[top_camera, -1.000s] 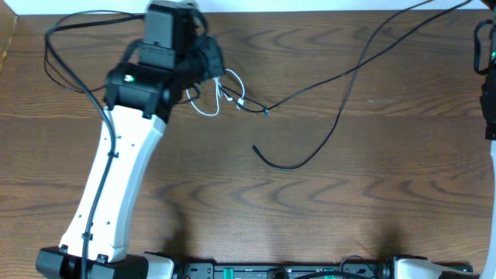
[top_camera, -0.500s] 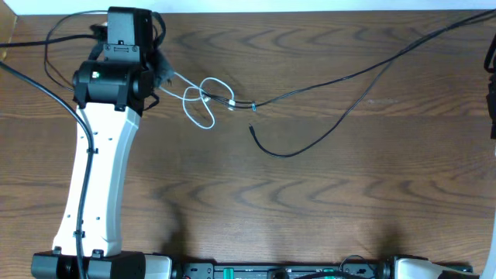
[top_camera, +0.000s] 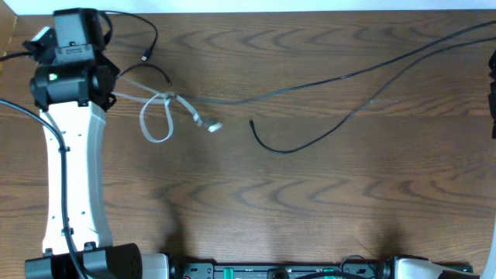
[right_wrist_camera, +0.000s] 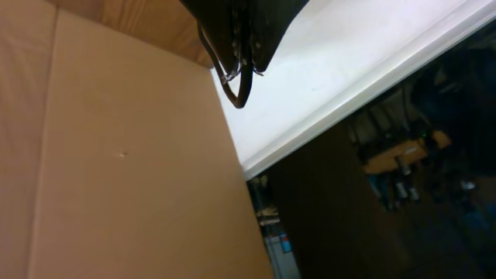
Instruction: Untangle cables
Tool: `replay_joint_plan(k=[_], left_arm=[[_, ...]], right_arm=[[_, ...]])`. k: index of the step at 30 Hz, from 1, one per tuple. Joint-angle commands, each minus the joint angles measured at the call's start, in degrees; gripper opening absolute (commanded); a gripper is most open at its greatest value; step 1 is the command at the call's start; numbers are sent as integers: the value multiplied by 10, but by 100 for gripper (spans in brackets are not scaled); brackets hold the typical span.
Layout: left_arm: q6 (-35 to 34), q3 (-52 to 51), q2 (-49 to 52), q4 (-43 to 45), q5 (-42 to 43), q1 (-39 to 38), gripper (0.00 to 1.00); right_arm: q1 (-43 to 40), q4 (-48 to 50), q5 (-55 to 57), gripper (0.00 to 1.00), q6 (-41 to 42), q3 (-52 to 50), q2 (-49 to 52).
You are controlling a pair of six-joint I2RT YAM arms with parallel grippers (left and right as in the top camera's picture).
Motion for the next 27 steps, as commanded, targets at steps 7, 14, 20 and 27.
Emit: replay_joint_plan(k=[7, 14, 20, 27], left_arm=[[92, 4, 7, 35, 340, 33, 7], [223, 4, 7, 66, 706, 5, 7], [243, 4, 9, 3, 531, -66, 7], [166, 3, 43, -45, 300, -91, 7]], right_arm=[[-5, -2, -78, 1, -6, 9, -11], [-5, 3, -242, 1, 94, 9, -11], [-4, 151, -392, 1, 181, 34, -11], [-5, 189, -374, 1, 148, 184, 1]])
